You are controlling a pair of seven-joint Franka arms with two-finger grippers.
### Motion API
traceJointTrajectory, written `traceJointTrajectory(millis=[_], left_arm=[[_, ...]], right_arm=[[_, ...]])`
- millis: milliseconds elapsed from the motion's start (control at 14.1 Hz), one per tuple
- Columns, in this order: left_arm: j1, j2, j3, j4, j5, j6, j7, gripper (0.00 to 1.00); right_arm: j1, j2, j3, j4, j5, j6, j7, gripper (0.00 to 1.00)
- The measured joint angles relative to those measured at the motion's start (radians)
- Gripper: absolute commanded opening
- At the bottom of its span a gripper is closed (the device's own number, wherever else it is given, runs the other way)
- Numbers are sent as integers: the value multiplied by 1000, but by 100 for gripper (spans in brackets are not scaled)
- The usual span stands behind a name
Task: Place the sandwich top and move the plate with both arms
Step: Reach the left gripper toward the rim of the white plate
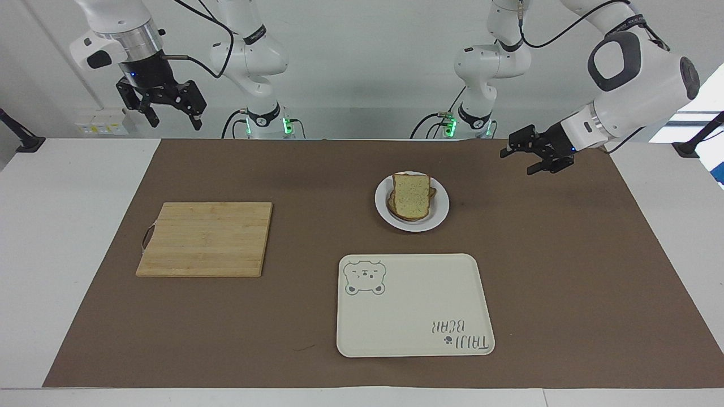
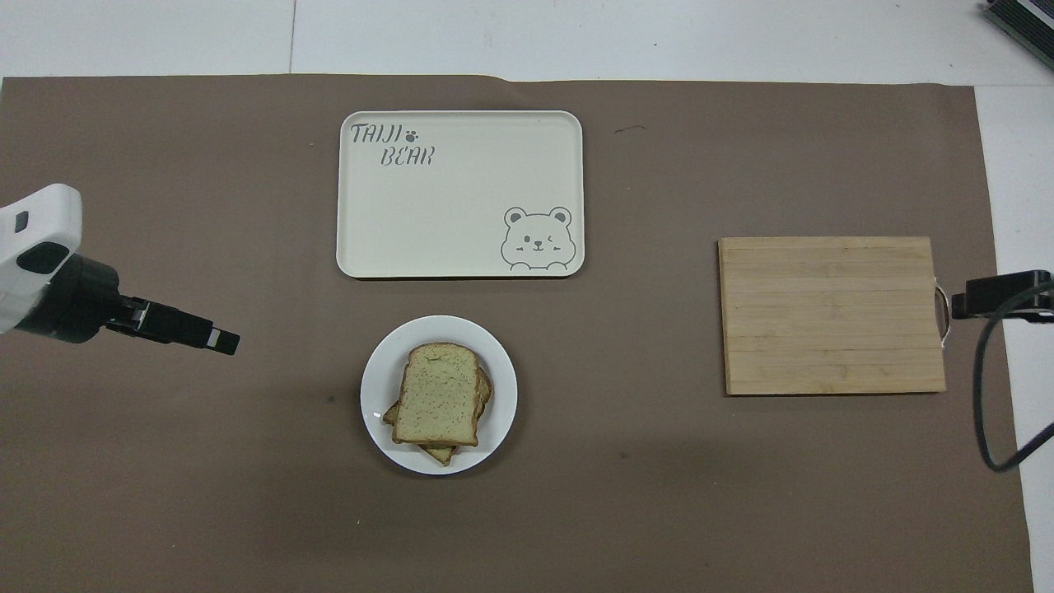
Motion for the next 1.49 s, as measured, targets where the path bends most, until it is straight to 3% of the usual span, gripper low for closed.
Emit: traceJointTrajectory(millis=[496,1134,1489], left_arm=[[31,76,1,-183,-188,138,199,100],[2,219,-18,-313,-451,287,344,100],[-44,232,-21,-397,-548,314,388,100]], right_arm=[[0,-3,0,3,-18,-42,-49,100],[-1,15,-1,36,-19,-68,-45,100],[-1,15,-1,37,-19,-69,-45,100]])
